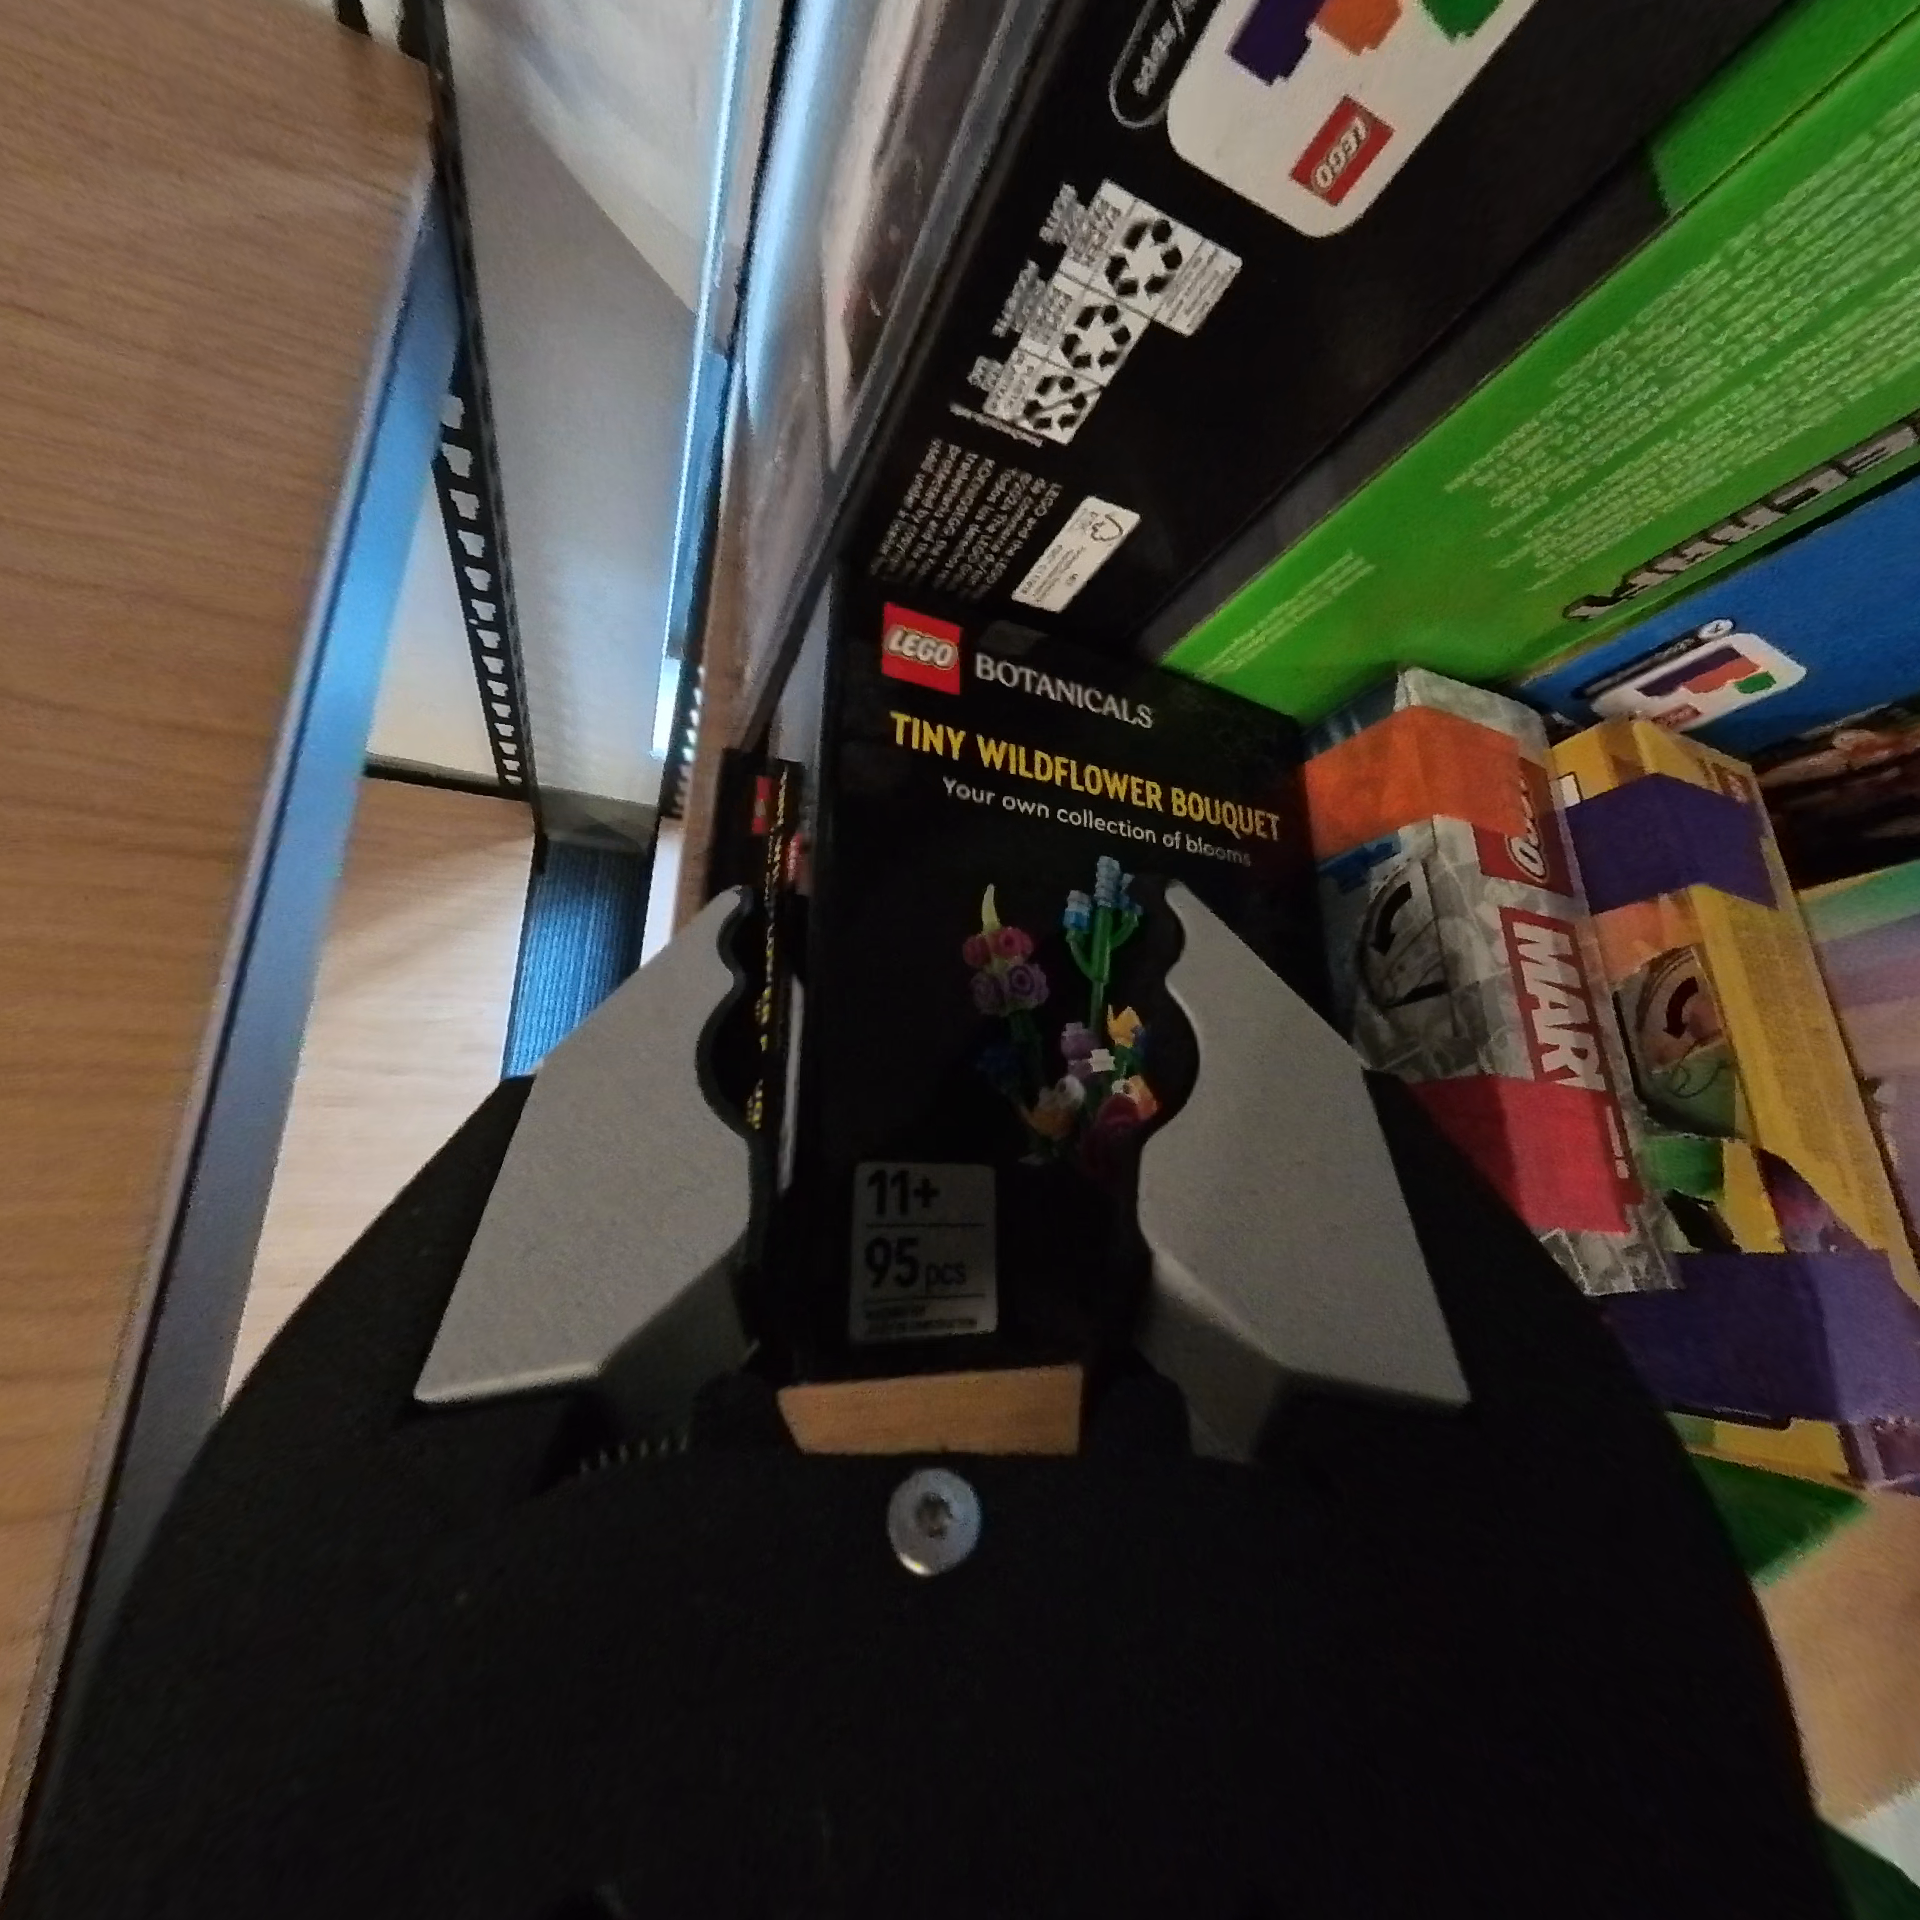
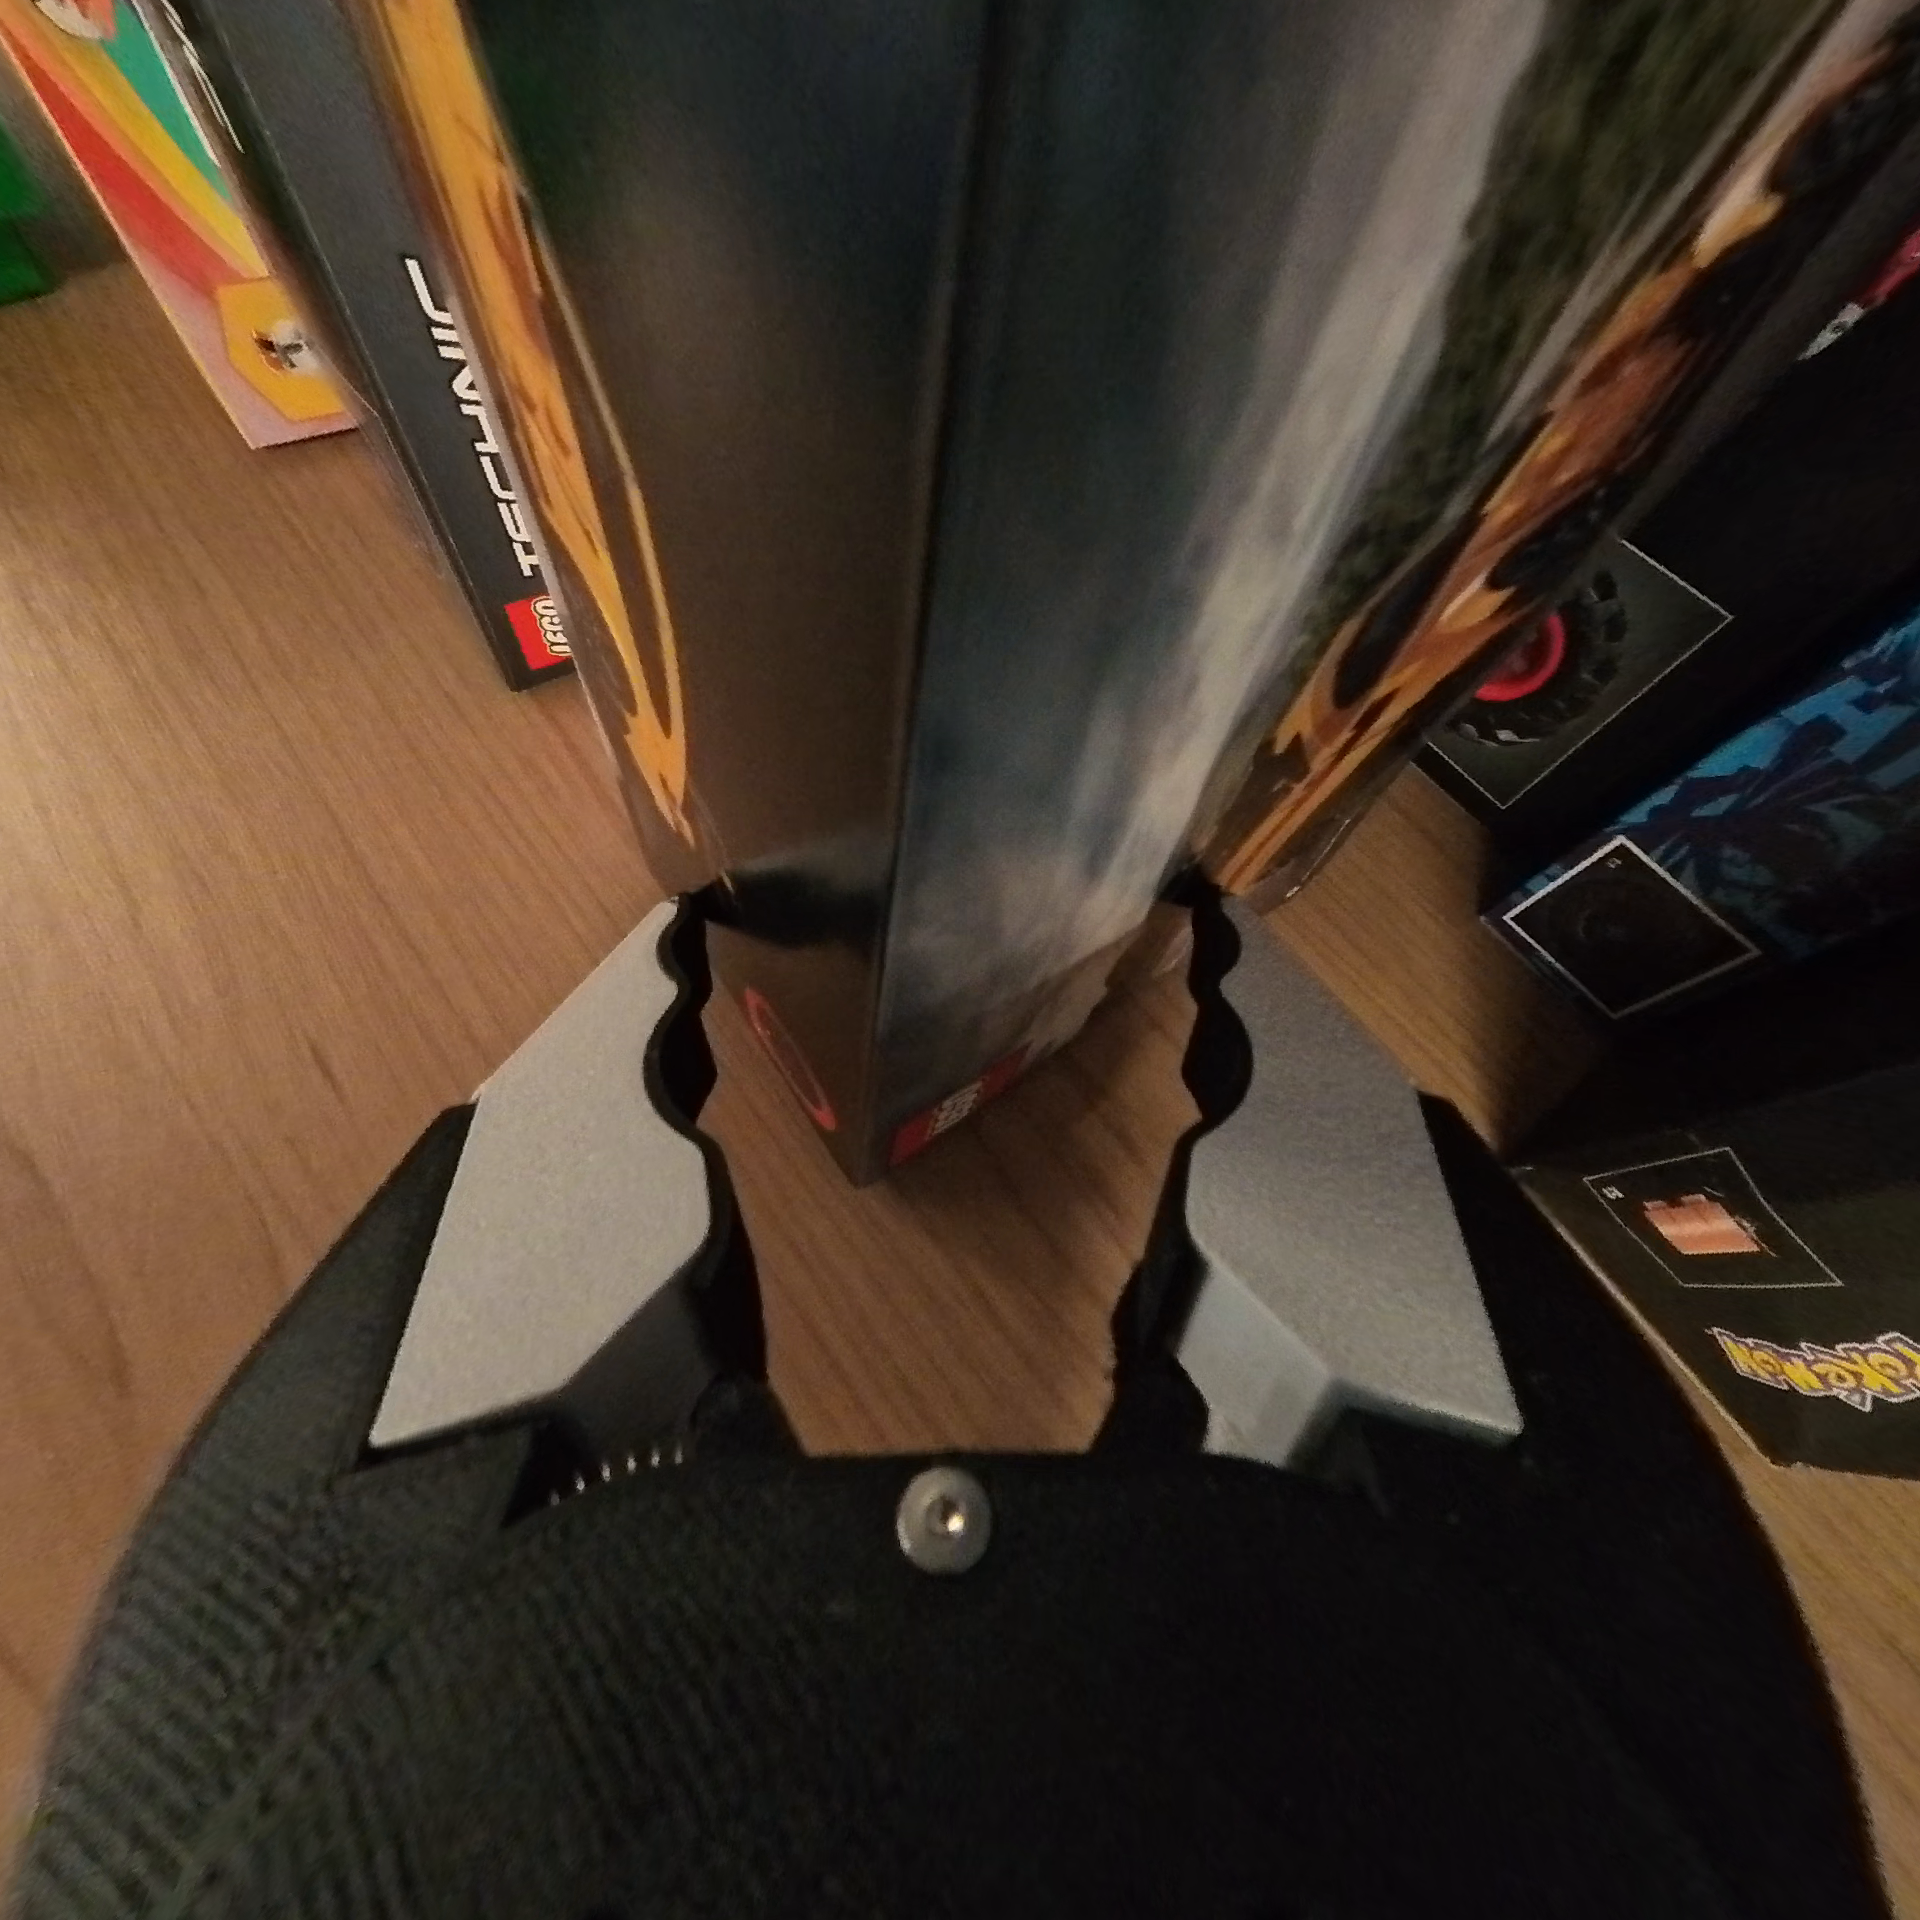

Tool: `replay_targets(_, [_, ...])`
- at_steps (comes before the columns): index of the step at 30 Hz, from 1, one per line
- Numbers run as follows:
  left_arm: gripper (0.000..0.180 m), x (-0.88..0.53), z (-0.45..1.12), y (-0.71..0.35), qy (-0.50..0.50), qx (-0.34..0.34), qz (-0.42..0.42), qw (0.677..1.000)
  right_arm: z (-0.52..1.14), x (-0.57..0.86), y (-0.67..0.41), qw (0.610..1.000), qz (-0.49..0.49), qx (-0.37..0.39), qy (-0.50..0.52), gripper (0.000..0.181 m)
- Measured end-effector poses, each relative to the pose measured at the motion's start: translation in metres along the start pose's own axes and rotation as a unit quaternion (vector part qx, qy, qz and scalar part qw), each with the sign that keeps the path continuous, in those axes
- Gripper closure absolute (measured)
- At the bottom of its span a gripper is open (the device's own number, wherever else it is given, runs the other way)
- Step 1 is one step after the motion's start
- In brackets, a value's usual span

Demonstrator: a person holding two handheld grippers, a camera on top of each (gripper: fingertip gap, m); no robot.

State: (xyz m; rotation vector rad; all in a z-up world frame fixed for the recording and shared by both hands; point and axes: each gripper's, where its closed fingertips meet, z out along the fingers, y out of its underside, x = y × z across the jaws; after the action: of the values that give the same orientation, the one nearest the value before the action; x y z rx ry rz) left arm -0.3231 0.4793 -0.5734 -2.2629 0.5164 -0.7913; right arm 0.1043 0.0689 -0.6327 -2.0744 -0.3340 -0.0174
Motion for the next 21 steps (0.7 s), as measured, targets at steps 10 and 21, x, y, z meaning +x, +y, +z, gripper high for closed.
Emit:
replay_targets(10, [0.115,0.023,-0.066,-0.012,-0.034,0.184,-0.016,0.982,-0.008,0.012,0.002,0.997,0.002,-0.02,0.07,0.088])
replay_targets(21, [0.119,0.117,-0.138,0.074,0.029,0.162,0.114,0.98,-0.038,0.007,0.018,0.961,-0.06,-0.094,0.251,0.121])
